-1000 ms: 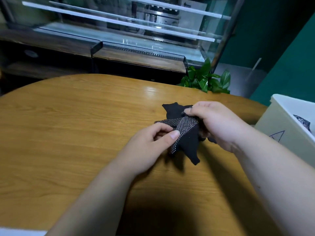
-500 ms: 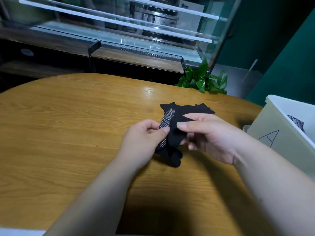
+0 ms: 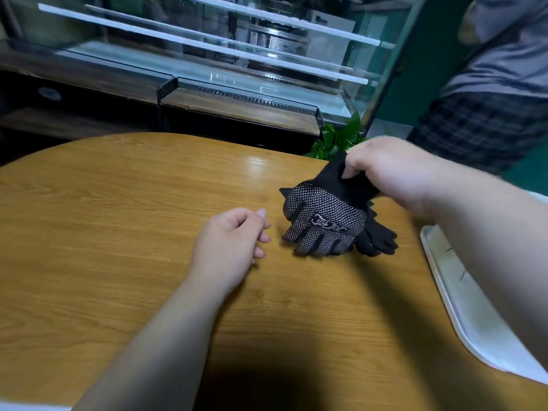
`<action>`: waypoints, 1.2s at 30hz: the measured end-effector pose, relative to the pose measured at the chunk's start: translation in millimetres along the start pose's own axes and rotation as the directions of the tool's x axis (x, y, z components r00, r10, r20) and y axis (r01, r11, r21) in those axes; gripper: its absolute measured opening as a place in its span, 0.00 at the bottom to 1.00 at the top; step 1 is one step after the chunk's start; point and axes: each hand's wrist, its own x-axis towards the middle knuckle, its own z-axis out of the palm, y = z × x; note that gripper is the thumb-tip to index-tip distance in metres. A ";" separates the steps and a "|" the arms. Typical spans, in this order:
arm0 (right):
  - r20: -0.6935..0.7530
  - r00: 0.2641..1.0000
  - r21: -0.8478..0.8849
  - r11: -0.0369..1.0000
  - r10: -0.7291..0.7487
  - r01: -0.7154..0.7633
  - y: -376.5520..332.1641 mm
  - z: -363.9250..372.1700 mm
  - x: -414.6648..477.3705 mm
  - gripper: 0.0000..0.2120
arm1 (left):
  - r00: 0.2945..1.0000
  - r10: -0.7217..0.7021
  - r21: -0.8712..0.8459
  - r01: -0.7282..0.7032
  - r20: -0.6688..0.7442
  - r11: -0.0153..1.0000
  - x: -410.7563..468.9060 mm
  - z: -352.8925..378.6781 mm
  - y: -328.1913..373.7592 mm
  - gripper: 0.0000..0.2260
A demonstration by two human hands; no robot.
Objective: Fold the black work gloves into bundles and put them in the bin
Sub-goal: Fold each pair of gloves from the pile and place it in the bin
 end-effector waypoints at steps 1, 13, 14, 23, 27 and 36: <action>0.008 1.000 -0.080 0.996 -0.027 0.028 -4.6 -4.9 2.1 0.11 | 1.000 0.002 -0.001 -0.002 -0.003 1.000 0.1 -0.2 0.4 0.14; 0.184 0.917 -0.373 0.839 -0.353 0.397 2.4 23.5 -40.2 0.09 | 0.997 0.051 0.012 -0.050 -0.060 0.999 0.0 -9.5 6.3 0.13; 0.299 0.886 -0.404 0.794 -0.355 0.455 10.4 35.2 -50.8 0.10 | 0.997 0.056 0.013 -0.055 -0.061 0.998 -0.9 -10.4 6.8 0.13; 0.650 0.724 -0.360 0.746 -0.230 0.560 52.5 87.4 -102.2 0.13 | 0.990 0.110 0.243 -0.127 0.084 0.962 -9.5 -6.3 4.0 0.12; 0.507 0.799 -0.361 0.763 -0.323 0.537 62.9 86.0 -96.1 0.08 | 0.974 0.136 0.378 -0.196 0.178 0.905 -14.2 -3.7 0.7 0.09; 0.430 0.862 -0.328 0.843 -0.269 0.426 67.7 76.5 -64.9 0.08 | 0.975 0.121 0.512 -0.202 0.187 0.835 -8.8 -1.4 -4.1 0.09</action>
